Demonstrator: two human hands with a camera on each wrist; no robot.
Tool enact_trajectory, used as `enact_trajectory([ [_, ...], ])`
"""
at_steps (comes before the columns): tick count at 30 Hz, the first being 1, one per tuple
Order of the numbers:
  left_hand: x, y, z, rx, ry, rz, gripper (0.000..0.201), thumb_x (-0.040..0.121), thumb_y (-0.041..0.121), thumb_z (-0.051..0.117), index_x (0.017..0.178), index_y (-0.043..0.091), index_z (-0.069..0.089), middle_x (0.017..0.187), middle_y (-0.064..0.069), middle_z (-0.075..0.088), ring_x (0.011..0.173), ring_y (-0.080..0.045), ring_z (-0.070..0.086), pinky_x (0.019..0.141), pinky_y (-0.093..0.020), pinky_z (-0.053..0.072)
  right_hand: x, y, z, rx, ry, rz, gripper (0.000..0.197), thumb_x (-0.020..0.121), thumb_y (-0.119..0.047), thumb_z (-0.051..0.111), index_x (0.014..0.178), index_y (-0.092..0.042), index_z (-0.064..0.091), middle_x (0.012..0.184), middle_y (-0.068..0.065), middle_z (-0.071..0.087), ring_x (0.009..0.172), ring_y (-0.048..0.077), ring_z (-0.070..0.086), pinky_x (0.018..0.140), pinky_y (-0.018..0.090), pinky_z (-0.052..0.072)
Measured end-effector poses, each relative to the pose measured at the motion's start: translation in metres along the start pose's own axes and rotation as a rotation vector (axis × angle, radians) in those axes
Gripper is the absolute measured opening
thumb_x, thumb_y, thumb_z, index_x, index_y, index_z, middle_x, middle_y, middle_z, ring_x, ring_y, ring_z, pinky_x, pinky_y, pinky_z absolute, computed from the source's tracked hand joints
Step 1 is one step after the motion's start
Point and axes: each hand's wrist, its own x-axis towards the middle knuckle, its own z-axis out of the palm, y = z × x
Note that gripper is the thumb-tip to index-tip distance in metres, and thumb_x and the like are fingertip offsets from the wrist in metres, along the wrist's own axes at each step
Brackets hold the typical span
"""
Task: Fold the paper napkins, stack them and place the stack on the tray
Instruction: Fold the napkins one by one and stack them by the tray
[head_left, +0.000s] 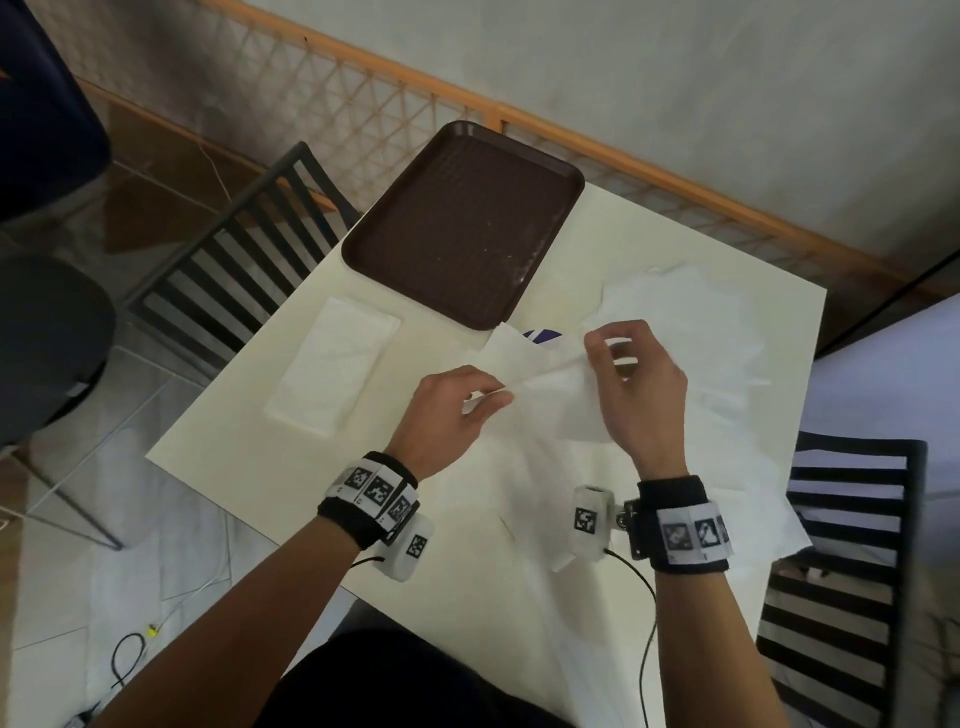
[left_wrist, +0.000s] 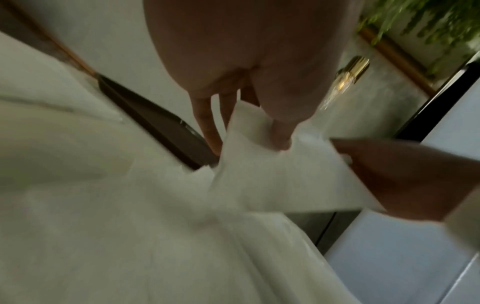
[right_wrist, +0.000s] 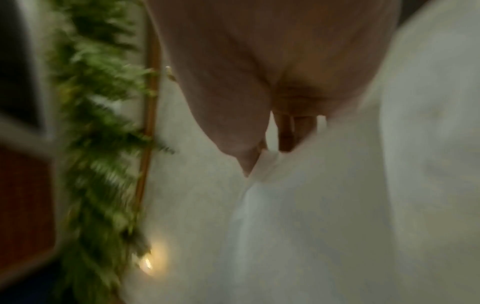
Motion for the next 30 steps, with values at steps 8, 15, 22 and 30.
enact_trajectory([
  [8, 0.002, 0.011, -0.060, 0.408, -0.114, 0.213, 0.040, 0.108, 0.047, 0.043, 0.109, 0.021, 0.073, 0.091, 0.003, 0.072, 0.082, -0.021, 0.062, 0.066, -0.046, 0.055, 0.016, -0.035, 0.028, -0.568, -0.545, -0.633, 0.027, 0.102, -0.060, 0.064, 0.106, -0.035, 0.073, 0.107, -0.011, 0.075, 0.119, 0.019, 0.065, 0.113, 0.050, 0.044],
  [15, -0.019, -0.022, -0.120, 0.118, 0.050, -0.047, 0.029, 0.110, 0.039, 0.057, 0.100, 0.017, 0.074, 0.083, 0.010, 0.071, 0.075, -0.012, 0.066, 0.072, -0.026, 0.052, 0.047, -0.063, 0.050, 0.105, -0.441, -0.138, 0.017, 0.096, -0.040, 0.083, 0.096, -0.024, 0.076, 0.088, -0.005, 0.077, 0.085, 0.011, 0.074, 0.081, 0.030, 0.061],
  [22, -0.042, -0.083, -0.152, 0.034, 0.187, -0.460, 0.021, 0.104, 0.041, 0.065, 0.096, 0.021, 0.063, 0.058, 0.007, 0.062, 0.058, -0.011, 0.052, 0.074, -0.032, 0.045, 0.038, -0.072, 0.178, 0.321, -0.530, 0.207, 0.028, 0.091, -0.018, 0.088, 0.112, -0.005, 0.076, 0.094, 0.013, 0.081, 0.088, 0.025, 0.082, 0.085, 0.043, 0.069],
  [30, -0.030, -0.146, -0.159, 0.229, 0.187, -0.659, 0.031, 0.105, 0.037, 0.064, 0.113, 0.008, 0.069, 0.103, -0.008, 0.073, 0.107, -0.037, 0.059, 0.093, -0.044, 0.045, 0.050, -0.070, 0.294, -0.071, -0.441, 0.107, 0.021, 0.091, -0.024, 0.079, 0.106, -0.010, 0.075, 0.082, 0.007, 0.077, 0.093, 0.028, 0.076, 0.074, 0.020, 0.048],
])
